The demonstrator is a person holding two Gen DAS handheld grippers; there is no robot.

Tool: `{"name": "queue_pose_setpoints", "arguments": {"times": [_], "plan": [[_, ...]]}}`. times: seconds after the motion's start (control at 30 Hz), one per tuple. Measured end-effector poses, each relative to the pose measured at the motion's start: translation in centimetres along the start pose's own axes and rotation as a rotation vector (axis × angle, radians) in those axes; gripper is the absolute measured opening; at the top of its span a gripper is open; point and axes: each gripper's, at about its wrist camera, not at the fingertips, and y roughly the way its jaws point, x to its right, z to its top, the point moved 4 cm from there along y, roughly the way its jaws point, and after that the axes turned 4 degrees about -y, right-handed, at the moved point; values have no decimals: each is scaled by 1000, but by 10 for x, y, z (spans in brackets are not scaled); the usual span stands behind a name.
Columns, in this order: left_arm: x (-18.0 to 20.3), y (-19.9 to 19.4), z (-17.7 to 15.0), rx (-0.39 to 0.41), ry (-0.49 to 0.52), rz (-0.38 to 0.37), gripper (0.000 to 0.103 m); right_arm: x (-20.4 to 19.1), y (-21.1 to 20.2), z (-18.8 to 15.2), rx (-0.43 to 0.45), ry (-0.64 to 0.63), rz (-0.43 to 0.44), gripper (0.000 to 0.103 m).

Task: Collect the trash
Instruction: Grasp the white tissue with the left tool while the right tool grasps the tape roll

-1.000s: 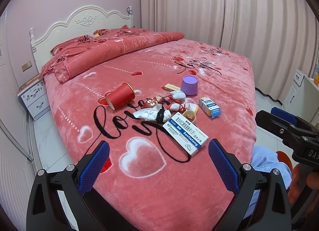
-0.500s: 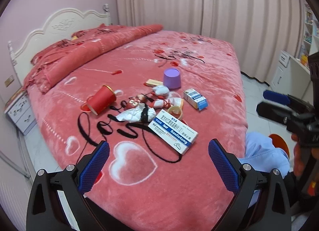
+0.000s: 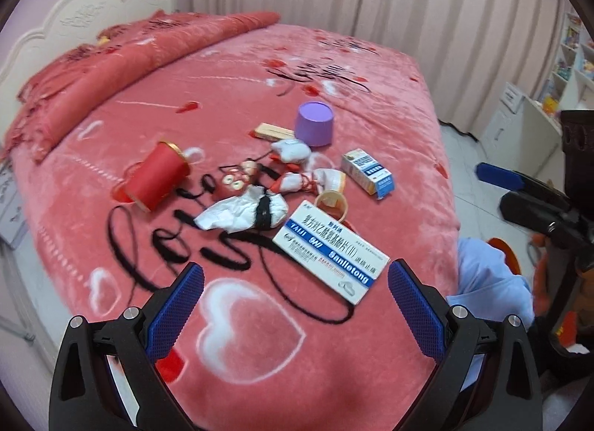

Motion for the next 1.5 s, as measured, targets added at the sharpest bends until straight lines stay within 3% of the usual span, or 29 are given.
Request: {"name": "queue_pose_setpoints", "arguments": {"times": [0.17,0.27,0.6,0.63,0.7,0.87,0.9,1.13,1.33,1.5], "plan": [[-12,27,10,-61,47,4,97,10,28,10,-76,-23,-11,98],[-21,35,16,-81,53,-19,97,20,38,15,-90,18,28,98],[-44,78,32,-166,89,-98,97,18,70,21,-120,-13,78,98],[-45,81,33,-170,90,-111,91,17,74,21,-126,-9,91,98],[-46,89,36,-199,93,-148,80,16,82,19,-147,-1,129,81],[-54,105,38,-229,87,-169,78,18,101,15,-192,9,156,62],[-56,109,39,-239,78,-184,74,18,104,14,-199,10,159,58],[-60,125,43,-287,104,-211,58,34,123,5,-237,78,140,42],[-62,135,48,-315,117,-235,57,47,141,0,-269,115,114,39],[-60,145,47,-345,137,-253,60,47,158,-6,-310,108,106,30]]}}
